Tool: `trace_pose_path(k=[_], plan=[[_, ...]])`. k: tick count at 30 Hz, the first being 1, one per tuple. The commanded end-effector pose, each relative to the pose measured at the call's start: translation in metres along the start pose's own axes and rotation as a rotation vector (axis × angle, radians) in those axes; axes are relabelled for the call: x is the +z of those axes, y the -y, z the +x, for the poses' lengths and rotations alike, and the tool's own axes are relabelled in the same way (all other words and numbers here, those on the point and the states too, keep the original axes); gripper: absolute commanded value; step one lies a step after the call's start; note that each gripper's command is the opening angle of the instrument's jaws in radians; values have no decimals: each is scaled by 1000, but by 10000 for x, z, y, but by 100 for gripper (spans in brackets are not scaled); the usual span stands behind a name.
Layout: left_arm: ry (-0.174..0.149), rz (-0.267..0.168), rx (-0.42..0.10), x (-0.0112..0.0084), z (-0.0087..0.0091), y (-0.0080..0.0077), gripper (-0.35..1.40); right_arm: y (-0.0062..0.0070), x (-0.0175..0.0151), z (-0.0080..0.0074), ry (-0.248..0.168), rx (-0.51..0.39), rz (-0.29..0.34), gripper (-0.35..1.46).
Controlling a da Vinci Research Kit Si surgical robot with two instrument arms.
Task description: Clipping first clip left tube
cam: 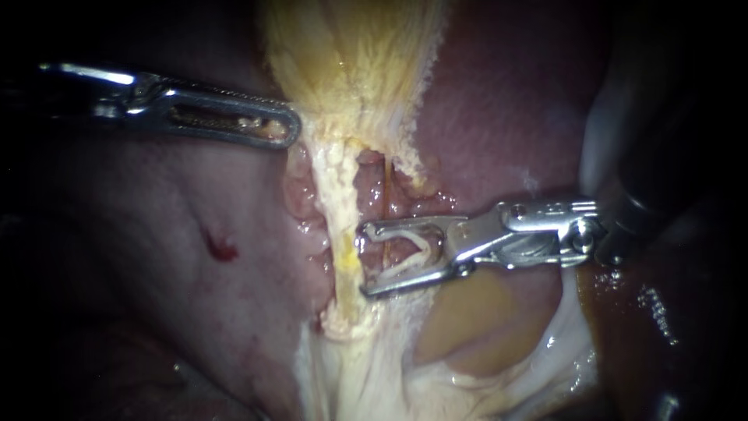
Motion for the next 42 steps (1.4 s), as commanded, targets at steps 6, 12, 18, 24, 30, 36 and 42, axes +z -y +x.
trace_pose_path(k=[6,12,18,24,30,36,42], plan=[[0,-1,0,1,0,0,-35,4,8,2,-13,4,32,50],[0,-1,0,1,0,0,-35,11,23,3,-29,10,58,50],[0,-1,0,2,-1,0,-35,15,37,4,-37,-1,85,50],[0,-1,-1,3,-1,0,-35,22,47,7,-62,-8,108,50],[1,-2,-1,6,-2,0,-35,22,60,11,-78,-17,145,50],[1,-3,-2,7,-3,1,-35,21,73,11,-86,-11,180,50],[2,-3,-2,8,-4,1,-35,24,81,6,-86,12,193,50]])
